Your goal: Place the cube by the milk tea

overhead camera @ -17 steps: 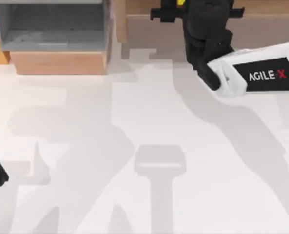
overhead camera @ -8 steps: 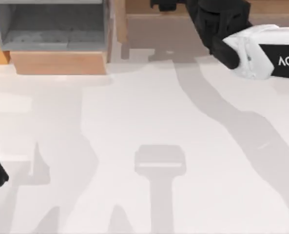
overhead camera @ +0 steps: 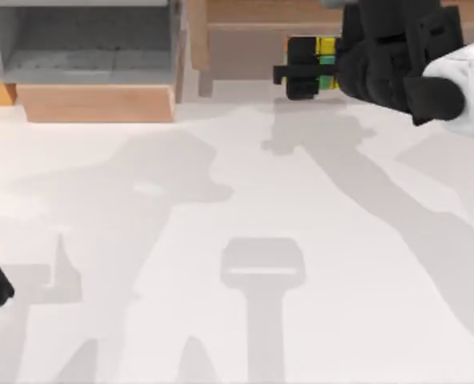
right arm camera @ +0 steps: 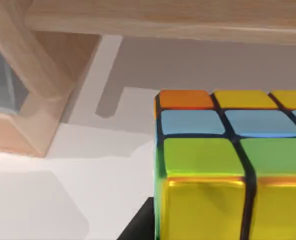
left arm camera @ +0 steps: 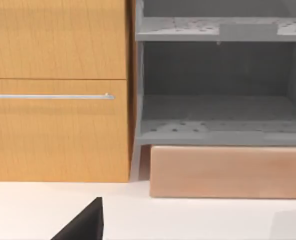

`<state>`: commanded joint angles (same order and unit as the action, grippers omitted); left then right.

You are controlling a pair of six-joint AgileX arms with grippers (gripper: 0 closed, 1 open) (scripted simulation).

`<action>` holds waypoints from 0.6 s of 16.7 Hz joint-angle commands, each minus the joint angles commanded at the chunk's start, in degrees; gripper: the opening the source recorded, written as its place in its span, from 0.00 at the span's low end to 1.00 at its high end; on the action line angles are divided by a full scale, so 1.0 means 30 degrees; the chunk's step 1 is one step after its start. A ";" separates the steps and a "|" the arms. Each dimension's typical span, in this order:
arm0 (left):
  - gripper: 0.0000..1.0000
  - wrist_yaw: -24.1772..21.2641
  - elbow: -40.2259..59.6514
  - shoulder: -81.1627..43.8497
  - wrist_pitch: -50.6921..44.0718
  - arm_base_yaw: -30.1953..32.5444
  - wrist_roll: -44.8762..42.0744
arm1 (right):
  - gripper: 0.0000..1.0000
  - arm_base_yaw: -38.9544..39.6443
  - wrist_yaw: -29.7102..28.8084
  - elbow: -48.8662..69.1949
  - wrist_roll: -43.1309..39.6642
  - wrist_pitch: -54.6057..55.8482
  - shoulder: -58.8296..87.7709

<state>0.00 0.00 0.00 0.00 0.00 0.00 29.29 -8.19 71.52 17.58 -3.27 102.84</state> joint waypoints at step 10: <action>1.00 0.0000 0.0000 0.0000 0.0000 0.0000 0.0000 | 0.00 0.0532 0.2787 -0.6775 0.4005 -1.5210 -0.6894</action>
<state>0.00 0.00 0.00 0.00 0.00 0.00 30.88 0.17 51.19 29.59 -48.90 82.15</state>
